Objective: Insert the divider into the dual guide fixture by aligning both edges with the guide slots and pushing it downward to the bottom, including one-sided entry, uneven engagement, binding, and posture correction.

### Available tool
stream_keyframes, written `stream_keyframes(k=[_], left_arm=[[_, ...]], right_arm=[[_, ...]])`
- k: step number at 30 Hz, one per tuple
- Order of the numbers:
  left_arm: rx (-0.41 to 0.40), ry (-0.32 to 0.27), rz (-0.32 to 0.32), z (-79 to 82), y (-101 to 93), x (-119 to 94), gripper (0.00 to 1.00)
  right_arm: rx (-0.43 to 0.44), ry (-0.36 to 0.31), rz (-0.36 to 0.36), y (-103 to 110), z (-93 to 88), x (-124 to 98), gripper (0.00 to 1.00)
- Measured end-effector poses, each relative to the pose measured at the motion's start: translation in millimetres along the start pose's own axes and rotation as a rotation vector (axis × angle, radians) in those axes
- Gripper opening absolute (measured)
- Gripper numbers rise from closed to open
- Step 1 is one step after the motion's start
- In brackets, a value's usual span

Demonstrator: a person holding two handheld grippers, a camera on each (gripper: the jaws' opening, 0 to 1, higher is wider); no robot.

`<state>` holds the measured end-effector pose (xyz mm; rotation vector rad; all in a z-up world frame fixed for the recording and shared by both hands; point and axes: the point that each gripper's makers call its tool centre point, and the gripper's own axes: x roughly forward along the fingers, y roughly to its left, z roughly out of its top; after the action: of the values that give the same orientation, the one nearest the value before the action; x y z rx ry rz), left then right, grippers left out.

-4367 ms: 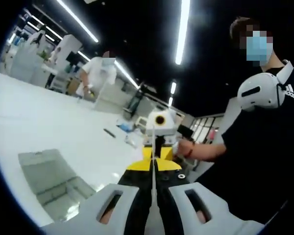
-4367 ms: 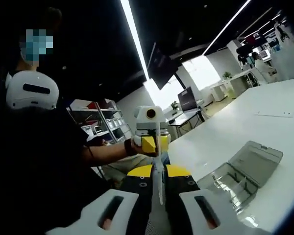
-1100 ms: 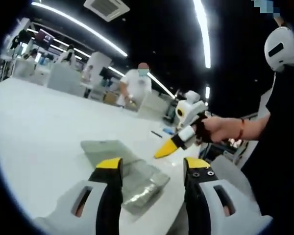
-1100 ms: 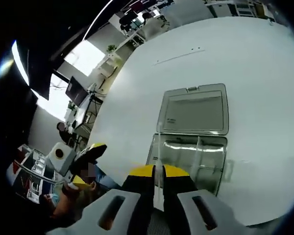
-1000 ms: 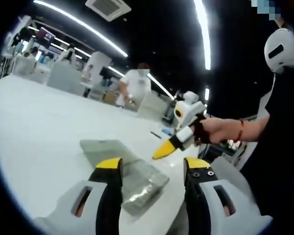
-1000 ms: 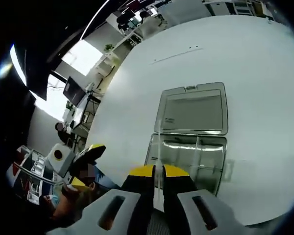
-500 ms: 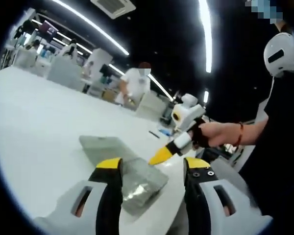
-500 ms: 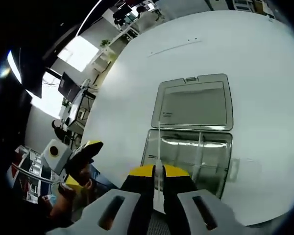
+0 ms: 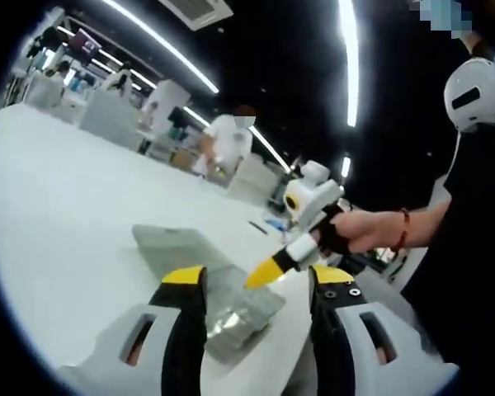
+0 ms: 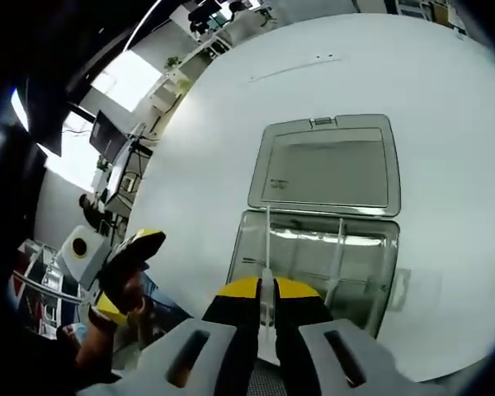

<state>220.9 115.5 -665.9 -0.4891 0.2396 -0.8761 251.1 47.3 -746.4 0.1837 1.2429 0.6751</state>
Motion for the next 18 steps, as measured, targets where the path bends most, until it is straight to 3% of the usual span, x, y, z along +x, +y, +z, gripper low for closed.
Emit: stream_keyframes(k=[8,11,18], left_arm=[[-0.014,-0.007,0.012,-0.9,2.7,-4.0,0.47],[-0.015,-0.011,0.009,-0.1,2.5,-3.7,0.47],[-0.021,-0.015,0.009,1.8,4.3,-3.2,0.47]], right_arm=[[-0.068,0.033,-0.038,3.4,-3.7,8.4,0.00],[-0.136,0.051,-0.081,1.1,-5.3,9.5,0.00],[-0.156,0.081,-0.123,-1.5,-4.4,8.6,0.01]])
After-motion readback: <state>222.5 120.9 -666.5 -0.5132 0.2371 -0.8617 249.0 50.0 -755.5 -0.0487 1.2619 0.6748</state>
